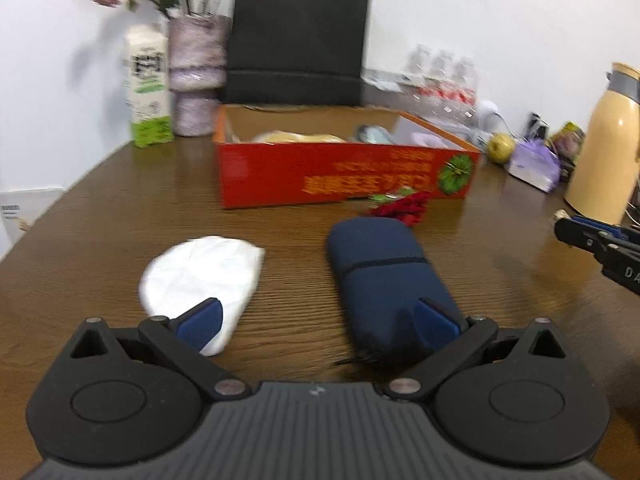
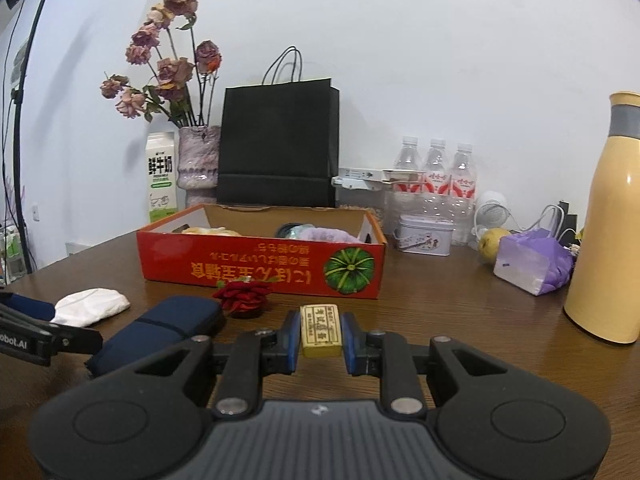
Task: Organize objects
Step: 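Close the left gripper on the navy zippered pouch while the right gripper holds the gold block, then carry the pouch in the left gripper and gold block in the right gripper over the box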
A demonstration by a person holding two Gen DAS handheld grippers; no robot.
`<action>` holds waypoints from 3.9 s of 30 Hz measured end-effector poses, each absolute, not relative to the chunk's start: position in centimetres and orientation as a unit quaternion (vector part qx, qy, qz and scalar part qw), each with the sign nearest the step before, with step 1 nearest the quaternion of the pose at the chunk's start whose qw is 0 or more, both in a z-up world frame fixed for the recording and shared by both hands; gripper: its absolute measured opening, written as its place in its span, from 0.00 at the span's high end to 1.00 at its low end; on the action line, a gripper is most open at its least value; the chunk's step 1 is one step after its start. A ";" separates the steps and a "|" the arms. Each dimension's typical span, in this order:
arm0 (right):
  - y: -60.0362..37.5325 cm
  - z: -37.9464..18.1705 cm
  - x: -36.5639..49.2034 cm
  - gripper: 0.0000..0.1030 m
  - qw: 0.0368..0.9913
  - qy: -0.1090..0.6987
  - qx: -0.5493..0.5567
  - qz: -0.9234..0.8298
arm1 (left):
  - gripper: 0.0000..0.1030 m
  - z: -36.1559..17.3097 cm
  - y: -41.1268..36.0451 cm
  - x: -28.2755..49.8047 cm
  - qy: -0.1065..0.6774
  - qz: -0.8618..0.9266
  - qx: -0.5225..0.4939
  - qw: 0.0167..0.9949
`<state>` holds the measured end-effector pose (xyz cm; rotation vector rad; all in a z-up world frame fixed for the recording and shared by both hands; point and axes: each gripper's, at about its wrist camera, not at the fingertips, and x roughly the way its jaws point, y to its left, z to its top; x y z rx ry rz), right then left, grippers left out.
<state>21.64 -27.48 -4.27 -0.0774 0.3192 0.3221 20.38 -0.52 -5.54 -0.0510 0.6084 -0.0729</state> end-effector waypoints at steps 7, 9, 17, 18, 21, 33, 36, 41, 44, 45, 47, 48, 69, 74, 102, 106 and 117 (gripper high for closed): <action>-28.6 -4.5 22.4 0.80 0.971 0.172 -0.029 0.161 | 0.00 -5.3 -3.5 24.6 0.353 -0.053 -0.016 0.934; -28.7 -4.5 22.4 0.80 0.971 0.172 -0.026 0.162 | 0.00 -5.5 -4.1 25.8 0.364 -0.052 -0.014 0.930; -28.8 -4.6 22.6 0.80 0.969 0.177 -0.021 0.169 | 0.00 -6.7 -5.4 28.7 0.389 -0.009 -0.007 0.921; -28.7 -4.6 22.6 0.80 0.969 0.178 -0.021 0.170 | 0.00 -6.8 -5.6 28.8 0.388 -0.005 -0.004 0.922; -28.5 -4.7 22.7 0.80 0.968 0.181 -0.026 0.173 | 0.00 -7.0 -5.8 29.0 0.382 0.005 0.002 0.924; -28.2 -4.9 22.9 0.80 0.967 0.188 -0.028 0.169 | 0.00 -7.3 -5.6 28.5 0.366 -0.004 0.008 0.931; -28.2 -4.9 22.9 0.80 0.967 0.189 -0.027 0.168 | 0.01 -7.3 -5.5 28.4 0.363 -0.001 0.005 0.932; -28.3 -4.9 23.0 0.80 0.967 0.191 -0.028 0.167 | 0.27 -6.9 -5.5 27.4 0.344 -0.017 -0.003 0.939; -28.3 -4.9 23.1 0.80 0.967 0.191 -0.029 0.167 | 0.31 -6.8 -5.4 27.2 0.341 -0.019 -0.007 0.940; -28.3 -4.9 23.1 0.80 0.967 0.191 -0.028 0.167 | 0.32 -6.8 -5.3 27.1 0.339 -0.020 -0.008 0.940; -28.3 -4.9 23.1 0.80 0.967 0.191 -0.028 0.167 | 0.33 -6.7 -5.4 27.0 0.336 -0.021 -0.004 0.941; -28.3 -4.9 23.1 0.80 0.967 0.191 -0.027 0.167 | 0.34 -6.7 -5.6 26.9 0.336 -0.022 -0.002 0.942; -28.0 -4.9 23.0 0.80 0.967 0.185 -0.024 0.175 | 0.35 -5.1 -6.0 23.6 0.276 -0.034 -0.005 0.960; -27.4 -4.5 23.0 0.80 0.967 0.179 -0.024 0.178 | 0.35 -4.4 -5.7 23.1 0.263 -0.025 -0.012 0.965; -23.3 0.2 28.2 0.80 0.969 0.134 -0.016 0.207 | 0.35 0.7 -4.5 27.4 0.201 0.014 -0.056 0.978; -23.0 0.6 29.6 0.80 0.969 0.128 -0.011 0.209 | 0.35 1.2 -4.2 28.7 0.196 0.021 -0.069 0.978; -22.1 0.9 33.4 0.80 0.969 0.118 -0.007 0.217 | 0.35 1.6 -3.8 32.5 0.191 0.034 -0.080 0.978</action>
